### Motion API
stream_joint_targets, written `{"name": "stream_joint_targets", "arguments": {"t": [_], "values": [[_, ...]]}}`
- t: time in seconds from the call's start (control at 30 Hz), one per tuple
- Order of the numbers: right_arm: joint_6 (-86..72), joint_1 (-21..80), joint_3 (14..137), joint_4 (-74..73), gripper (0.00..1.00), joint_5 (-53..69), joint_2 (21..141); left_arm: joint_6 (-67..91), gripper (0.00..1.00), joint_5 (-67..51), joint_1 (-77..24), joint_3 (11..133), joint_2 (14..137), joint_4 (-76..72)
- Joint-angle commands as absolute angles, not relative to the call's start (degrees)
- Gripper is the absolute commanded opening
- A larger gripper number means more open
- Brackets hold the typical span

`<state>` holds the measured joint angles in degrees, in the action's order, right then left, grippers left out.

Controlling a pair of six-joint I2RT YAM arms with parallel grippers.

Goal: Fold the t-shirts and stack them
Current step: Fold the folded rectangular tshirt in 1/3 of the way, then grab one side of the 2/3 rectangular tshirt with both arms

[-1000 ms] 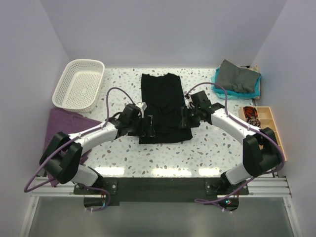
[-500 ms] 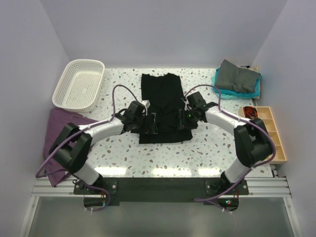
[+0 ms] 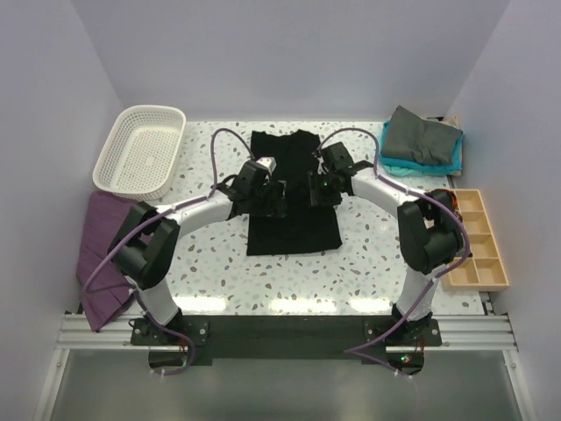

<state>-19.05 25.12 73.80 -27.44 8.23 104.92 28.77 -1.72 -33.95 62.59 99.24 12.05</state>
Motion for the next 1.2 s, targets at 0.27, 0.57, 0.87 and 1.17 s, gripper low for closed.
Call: {"name": "stream_joint_targets", "arguments": {"t": [0.27,0.57,0.87,1.17], "values": [[-15.56,22.68,86.22,-28.04,0.48,0.18,109.08,23.55,0.98,9.57,-31.55,64.69,101.08,9.23],[-14.15,20.92,79.29,-30.76,0.63,-2.29,96.51,23.99,1.0,16.53,-31.03,62.41,92.29,13.09],[-16.69,19.78,61.71,-27.87,0.69,4.91,86.67,27.95,1.0,0.28,-31.03,40.12,80.26,2.3],[-20.13,12.58,50.89,-19.26,0.76,17.22,82.44,29.0,1.0,-7.29,-31.03,25.94,69.79,-11.33]]}}
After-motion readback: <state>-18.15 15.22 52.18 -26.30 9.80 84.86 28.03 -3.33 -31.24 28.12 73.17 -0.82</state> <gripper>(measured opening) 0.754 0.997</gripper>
